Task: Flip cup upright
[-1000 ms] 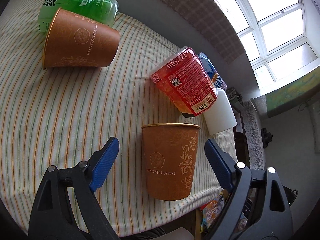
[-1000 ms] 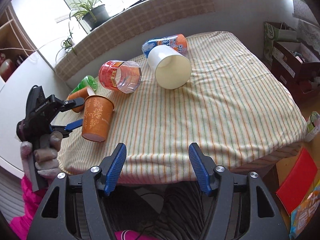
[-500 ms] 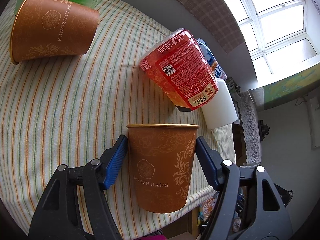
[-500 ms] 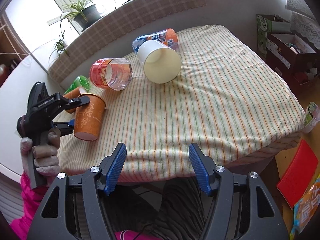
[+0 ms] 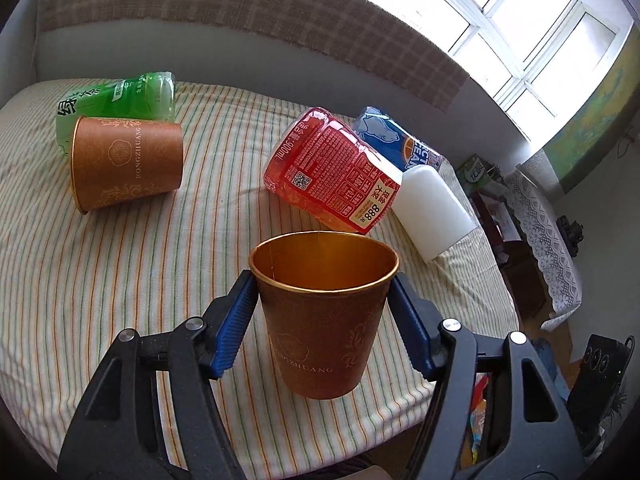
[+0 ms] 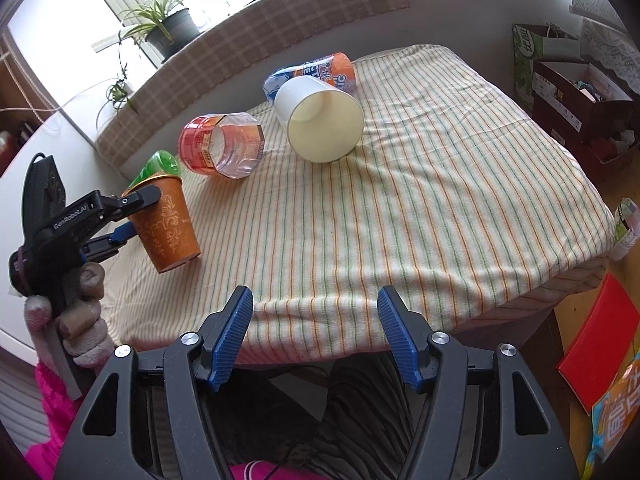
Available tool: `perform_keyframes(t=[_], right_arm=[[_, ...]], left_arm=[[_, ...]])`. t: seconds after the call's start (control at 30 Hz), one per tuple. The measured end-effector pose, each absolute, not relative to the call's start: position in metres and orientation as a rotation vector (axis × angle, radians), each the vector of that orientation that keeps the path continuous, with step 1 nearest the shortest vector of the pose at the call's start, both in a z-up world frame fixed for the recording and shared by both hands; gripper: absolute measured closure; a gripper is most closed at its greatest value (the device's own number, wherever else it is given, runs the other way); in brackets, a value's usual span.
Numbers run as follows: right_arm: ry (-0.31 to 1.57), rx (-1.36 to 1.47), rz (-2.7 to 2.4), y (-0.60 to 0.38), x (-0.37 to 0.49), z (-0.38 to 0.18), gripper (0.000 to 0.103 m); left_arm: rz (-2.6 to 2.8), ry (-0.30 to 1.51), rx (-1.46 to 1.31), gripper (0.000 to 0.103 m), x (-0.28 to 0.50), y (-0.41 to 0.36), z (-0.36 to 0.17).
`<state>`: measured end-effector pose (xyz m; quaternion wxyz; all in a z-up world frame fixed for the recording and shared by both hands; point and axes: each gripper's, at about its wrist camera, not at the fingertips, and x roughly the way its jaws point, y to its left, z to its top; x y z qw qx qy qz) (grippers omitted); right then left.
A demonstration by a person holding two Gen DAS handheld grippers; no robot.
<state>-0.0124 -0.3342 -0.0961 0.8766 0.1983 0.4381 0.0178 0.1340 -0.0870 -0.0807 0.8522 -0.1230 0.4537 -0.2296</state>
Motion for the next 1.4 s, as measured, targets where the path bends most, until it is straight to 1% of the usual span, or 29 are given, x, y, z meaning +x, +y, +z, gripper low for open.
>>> perform_keyframes(t=[0.13,0.67,0.93,1.4], right_arm=[[0.912,0.412,0.052,-0.331,-0.012,-0.096,0.039],[0.911,0.412,0.056,-0.328,-0.016,-0.095,0.039],[0.911,0.415,0.059,-0.327,-0.017,-0.094,0.039],[0.911,0.409,0.067,-0.324,-0.018,-0.093,0.039]], left_arm=[[-0.448,0.868,-0.143,0.034,0.122,-0.095,-0.074],[-0.411,0.805,0.012,0.034,0.106,-0.116,-0.077],[-0.425,0.813,0.029,0.034,0.098,-0.120,-0.080],[-0.479,0.853,-0.020,0.034,0.095,-0.112,-0.084]])
